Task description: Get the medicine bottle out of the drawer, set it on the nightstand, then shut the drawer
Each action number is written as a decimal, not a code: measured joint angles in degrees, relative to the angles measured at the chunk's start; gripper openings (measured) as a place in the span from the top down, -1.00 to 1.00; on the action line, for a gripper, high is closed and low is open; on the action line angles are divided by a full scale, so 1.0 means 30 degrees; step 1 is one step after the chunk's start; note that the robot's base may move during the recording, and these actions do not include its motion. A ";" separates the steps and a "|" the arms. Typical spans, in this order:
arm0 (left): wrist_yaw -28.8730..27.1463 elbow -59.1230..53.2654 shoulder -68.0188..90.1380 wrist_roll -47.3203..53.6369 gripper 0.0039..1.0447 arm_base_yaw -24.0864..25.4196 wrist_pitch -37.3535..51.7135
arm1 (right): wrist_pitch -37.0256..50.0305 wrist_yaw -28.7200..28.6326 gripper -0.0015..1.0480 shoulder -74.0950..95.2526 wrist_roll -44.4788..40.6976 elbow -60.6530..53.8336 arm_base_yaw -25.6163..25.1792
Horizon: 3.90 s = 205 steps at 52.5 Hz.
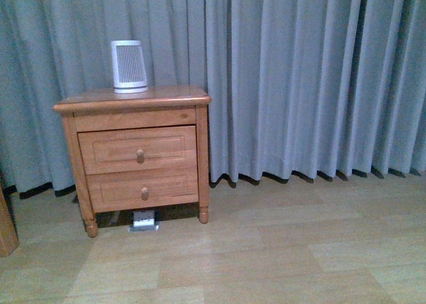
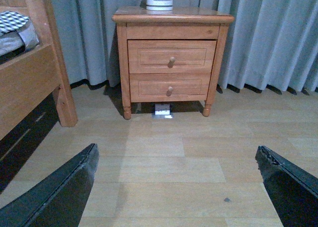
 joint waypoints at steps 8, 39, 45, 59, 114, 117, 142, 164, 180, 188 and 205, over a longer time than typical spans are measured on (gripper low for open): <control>0.0007 0.0000 0.0000 0.0000 -0.87 0.0000 0.0000 | 0.0000 0.0007 -0.87 0.0007 0.0000 -0.0007 0.0000; 0.0007 0.0000 -0.0015 0.0000 -0.87 0.0000 0.0000 | 0.0000 0.0007 -0.87 0.0007 0.0000 -0.0007 0.0000; -0.0007 0.0000 -0.0015 0.0000 -0.87 0.0000 0.0000 | 0.0000 0.0000 -0.87 0.0007 0.0000 0.0000 0.0000; -0.0007 0.0000 -0.0015 0.0000 -0.87 0.0000 0.0000 | 0.0000 0.0000 -0.87 0.0007 0.0000 -0.0007 0.0000; -0.2885 0.9202 3.1671 -0.3009 -0.87 -0.3184 1.9985 | 0.0000 0.0000 -0.87 0.0007 0.0000 -0.0007 0.0000; -0.3075 1.0251 3.3718 -0.2557 -0.87 -0.3337 2.1077 | 0.0000 0.0000 -0.87 0.0007 0.0000 -0.0007 0.0000; -0.4000 1.8331 4.3758 -0.1341 -0.87 -0.3191 2.3008 | 0.0000 0.0000 -0.87 0.0007 0.0000 -0.0007 0.0000; -0.3876 2.3992 4.7619 0.0444 -0.87 -0.1996 2.1602 | 0.0000 0.0000 -0.87 0.0007 0.0000 -0.0007 0.0000; -0.3402 2.6352 4.8865 0.0182 -0.87 -0.1406 2.0057 | 0.0000 0.0000 -0.87 0.0007 0.0000 -0.0007 0.0000; -0.3410 2.6957 4.9251 -0.0066 -0.87 -0.1260 1.9664 | 0.0000 0.0000 -0.87 0.0007 0.0000 -0.0007 0.0000; -0.3461 2.7889 4.9499 -0.0670 -0.38 -0.1202 1.8440 | 0.0000 0.0000 -0.87 0.0007 0.0000 -0.0007 0.0000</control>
